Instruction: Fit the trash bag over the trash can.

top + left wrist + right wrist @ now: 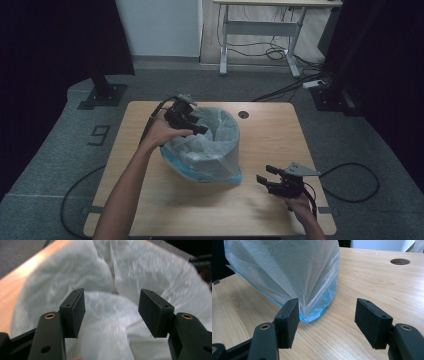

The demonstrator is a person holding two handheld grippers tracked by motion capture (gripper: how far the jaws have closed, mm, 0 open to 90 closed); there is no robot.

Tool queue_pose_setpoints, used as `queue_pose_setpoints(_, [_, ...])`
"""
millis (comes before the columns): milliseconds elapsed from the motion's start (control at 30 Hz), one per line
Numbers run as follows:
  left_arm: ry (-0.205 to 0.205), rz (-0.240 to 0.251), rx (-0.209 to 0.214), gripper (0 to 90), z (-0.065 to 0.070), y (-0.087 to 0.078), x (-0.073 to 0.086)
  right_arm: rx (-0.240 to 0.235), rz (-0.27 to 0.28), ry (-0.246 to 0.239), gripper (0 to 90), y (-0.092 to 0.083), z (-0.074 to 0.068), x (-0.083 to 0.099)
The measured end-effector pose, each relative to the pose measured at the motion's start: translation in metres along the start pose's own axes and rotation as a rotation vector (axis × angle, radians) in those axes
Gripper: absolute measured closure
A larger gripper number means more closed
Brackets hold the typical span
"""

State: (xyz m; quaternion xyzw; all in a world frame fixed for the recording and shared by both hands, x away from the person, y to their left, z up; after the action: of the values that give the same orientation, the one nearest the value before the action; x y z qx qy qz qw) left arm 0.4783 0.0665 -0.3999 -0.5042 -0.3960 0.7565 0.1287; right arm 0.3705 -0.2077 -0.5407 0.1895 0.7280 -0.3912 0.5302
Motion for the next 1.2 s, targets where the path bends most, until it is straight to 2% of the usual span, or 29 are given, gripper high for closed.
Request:
queue_pose_setpoints(133, [-0.001,0.015,0.007,37.7,-0.002,0.004,-0.014,-0.001,0.000,-0.001,35.3,-0.001,0.000,0.000])
queue_pose_setpoints(233, [0.000,-0.006,0.019,37.2,-0.003,0.014,-0.021,-0.002,0.003,0.000,35.3,-0.002,0.001,-0.001])
queue_pose_setpoints(567, [0.027,-0.121,0.077,35.7,0.006,0.054,-0.023,-0.004,0.002,0.003,35.3,-0.003,0.003,0.000])
queue_pose_setpoints(867, [0.056,-0.251,0.086,36.0,0.012,0.075,-0.014,-0.008,-0.006,-0.001,35.3,-0.002,0.001,0.001])
queue_pose_setpoints(967, [0.060,-0.279,0.078,36.1,0.013,0.081,-0.012,-0.009,-0.007,-0.003,35.3,-0.002,0.001,0.001])
queue_pose_setpoints(1100, [0.061,-0.286,0.071,35.5,0.013,0.083,-0.012,-0.009,-0.007,-0.002,35.3,-0.002,0.001,0.001])
queue_pose_setpoints(1200, [0.066,-0.247,0.063,34.9,0.014,0.077,-0.016,-0.004,-0.003,-0.002,35.3,-0.004,0.003,0.000])
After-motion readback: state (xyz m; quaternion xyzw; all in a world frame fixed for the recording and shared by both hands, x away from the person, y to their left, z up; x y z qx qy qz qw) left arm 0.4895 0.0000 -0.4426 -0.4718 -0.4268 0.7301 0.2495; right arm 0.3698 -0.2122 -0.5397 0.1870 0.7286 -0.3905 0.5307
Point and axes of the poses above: each handheld gripper's, and its own axes: y roughly forward along the jaws, x roughly out of its underside, z roughly to its right, the point moved 8 cm from there along y, roughly forward along the jaws, and after that the axes turned 6 degrees about x, right-handed, at the moved point
